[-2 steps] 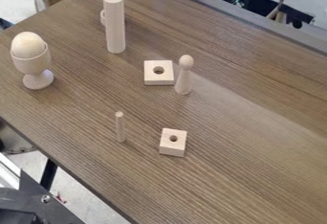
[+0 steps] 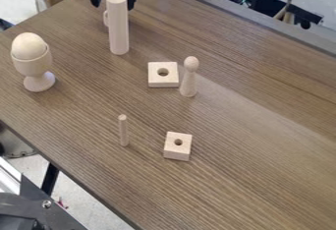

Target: Put the ring on top of the long cylinder

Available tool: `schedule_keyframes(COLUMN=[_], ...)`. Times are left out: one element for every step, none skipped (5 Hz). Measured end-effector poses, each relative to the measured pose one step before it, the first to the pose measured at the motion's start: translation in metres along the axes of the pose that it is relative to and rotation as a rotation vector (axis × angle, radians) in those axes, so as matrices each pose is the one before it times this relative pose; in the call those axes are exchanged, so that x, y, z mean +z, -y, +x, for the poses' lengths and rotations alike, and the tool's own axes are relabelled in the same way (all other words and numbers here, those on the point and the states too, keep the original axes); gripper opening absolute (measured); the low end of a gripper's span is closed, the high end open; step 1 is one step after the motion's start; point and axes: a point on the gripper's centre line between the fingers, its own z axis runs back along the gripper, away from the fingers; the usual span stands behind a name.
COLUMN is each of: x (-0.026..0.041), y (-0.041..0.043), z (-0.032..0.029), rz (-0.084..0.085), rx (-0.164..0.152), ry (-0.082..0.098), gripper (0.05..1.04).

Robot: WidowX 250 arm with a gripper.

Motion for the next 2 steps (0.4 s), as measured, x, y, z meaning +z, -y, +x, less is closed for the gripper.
schedule_keyframes(x=[-0.00744, -0.00257], y=[-0.00192, -0.00048], z=[-0.00081, 0.00062], rz=[0.0072, -0.0012], rx=[0.0215, 0.0038], ry=[-0.0245, 0.0016], gripper=[1.000, 1.000])
